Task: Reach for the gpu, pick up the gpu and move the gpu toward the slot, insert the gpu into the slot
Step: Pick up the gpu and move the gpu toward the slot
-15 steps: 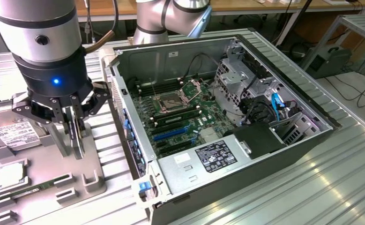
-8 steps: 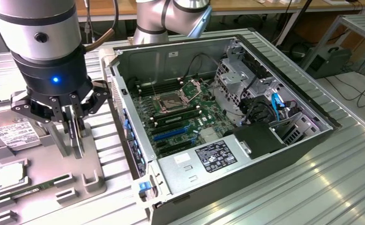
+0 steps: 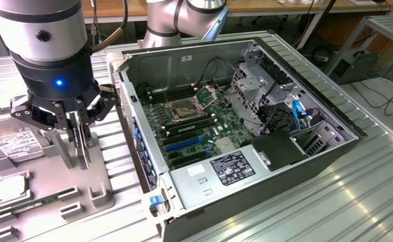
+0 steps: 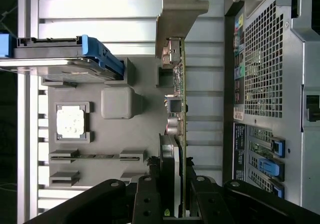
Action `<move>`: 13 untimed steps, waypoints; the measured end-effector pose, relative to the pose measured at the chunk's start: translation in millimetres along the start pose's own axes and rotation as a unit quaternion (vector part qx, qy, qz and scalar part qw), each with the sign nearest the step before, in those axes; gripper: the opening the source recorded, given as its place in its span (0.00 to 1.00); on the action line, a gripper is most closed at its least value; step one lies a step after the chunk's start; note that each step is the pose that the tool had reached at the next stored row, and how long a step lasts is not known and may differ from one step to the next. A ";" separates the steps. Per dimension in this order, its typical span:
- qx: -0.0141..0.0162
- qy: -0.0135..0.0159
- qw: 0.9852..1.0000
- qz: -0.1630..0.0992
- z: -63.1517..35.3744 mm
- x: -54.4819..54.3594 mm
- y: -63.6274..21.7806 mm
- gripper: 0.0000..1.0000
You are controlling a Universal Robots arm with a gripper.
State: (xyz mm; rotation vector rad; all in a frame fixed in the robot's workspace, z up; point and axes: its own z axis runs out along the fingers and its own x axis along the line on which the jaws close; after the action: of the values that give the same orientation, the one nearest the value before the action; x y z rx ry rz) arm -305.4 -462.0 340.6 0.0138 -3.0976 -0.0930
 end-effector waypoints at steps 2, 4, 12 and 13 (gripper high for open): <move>0.000 0.000 1.000 0.000 -0.9 -0.1 0.0 0.28; 0.000 0.000 1.000 0.000 -1.9 -0.2 0.1 0.28; 0.000 0.001 1.000 0.000 -5.9 -0.8 0.3 0.28; 0.000 0.001 1.000 0.000 -6.4 -0.9 0.4 0.28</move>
State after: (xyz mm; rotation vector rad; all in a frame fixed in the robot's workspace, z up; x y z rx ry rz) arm -304.2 -462.0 347.0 0.0137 -3.0951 -0.0929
